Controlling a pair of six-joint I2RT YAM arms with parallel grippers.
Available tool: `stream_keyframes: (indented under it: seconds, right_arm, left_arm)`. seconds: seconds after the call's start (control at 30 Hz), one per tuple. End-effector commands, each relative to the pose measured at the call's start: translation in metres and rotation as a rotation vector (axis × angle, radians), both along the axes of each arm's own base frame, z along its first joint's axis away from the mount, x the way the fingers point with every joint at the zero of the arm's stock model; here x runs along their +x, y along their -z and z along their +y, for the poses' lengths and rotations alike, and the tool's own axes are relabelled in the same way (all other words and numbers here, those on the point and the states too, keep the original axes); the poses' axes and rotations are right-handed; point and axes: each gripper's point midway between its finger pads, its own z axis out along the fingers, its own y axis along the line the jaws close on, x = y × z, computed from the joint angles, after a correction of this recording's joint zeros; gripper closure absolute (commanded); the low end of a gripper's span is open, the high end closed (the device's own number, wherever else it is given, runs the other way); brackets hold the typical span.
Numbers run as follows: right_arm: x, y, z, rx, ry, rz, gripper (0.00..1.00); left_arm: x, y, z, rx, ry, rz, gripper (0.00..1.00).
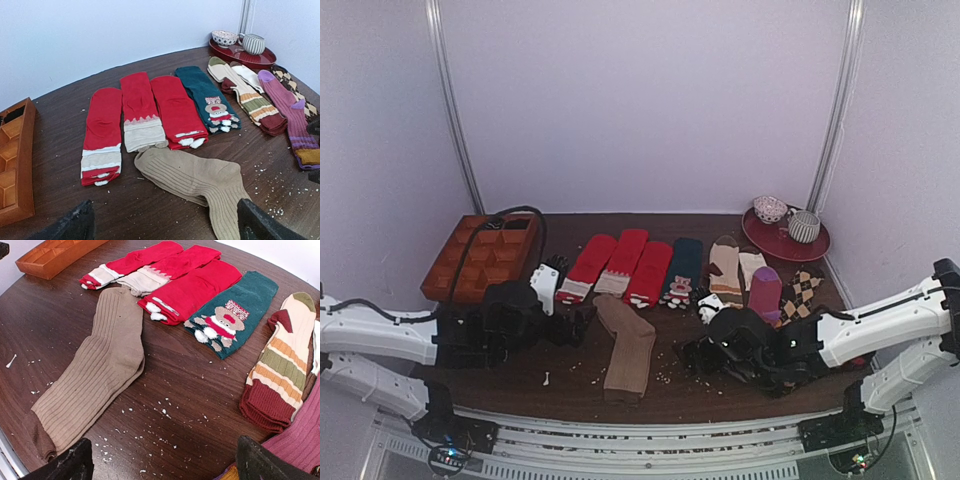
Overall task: Roll the socks
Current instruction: Roll a pair of socks at the center of the board.
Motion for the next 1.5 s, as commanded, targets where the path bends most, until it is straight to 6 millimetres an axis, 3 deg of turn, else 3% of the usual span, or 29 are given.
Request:
stream_keyframes:
  seconds: [0.0,0.1,0.2,0.33,0.5,0.63,0.8,1.17,1.27,1.4,1.47]
  right_arm:
    - [0.004,0.003,-0.009,-0.098,0.021,-0.021,0.00]
    - [-0.001,0.009,-0.001,-0.083,-0.029,-0.004,0.00]
    - [-0.009,0.003,0.008,0.007,-0.104,-0.017,0.00]
    - [-0.031,-0.004,0.028,0.097,-0.285,-0.059,0.00]
    - [-0.079,-0.003,0.072,0.162,-0.549,-0.079,0.04]
    - [-0.106,0.015,0.100,0.125,-0.697,-0.075,0.07]
    - [-0.106,0.026,0.114,0.104,-0.739,-0.130,0.10]
    - [-0.104,0.048,0.132,0.021,-0.819,-0.177,0.15]
    - [-0.101,0.058,0.128,0.007,-0.812,-0.152,0.24]
    - [-0.093,0.063,0.124,0.010,-0.787,-0.145,0.43]
    - [-0.088,0.063,0.122,0.013,-0.781,-0.148,0.45]
  left_arm:
    - [-0.020,-0.028,-0.013,-0.102,0.176,-0.102,0.02]
    - [-0.034,-0.045,-0.013,-0.188,0.256,-0.156,0.02]
    - [-0.038,-0.037,-0.013,-0.153,0.282,-0.141,0.02]
    - [-0.049,-0.012,-0.015,-0.171,0.337,-0.089,0.04]
    - [-0.073,0.026,-0.018,-0.178,0.418,-0.026,0.06]
    - [-0.091,0.047,-0.015,-0.184,0.489,0.002,0.07]
    - [-0.096,0.066,-0.016,-0.147,0.509,0.040,0.09]
    - [-0.091,0.077,-0.018,-0.092,0.493,0.061,0.10]
    - [-0.091,0.079,-0.018,-0.083,0.487,0.068,0.10]
    - [-0.090,0.076,-0.019,-0.084,0.485,0.068,0.11]
    - [-0.090,0.073,-0.018,-0.091,0.485,0.066,0.11]
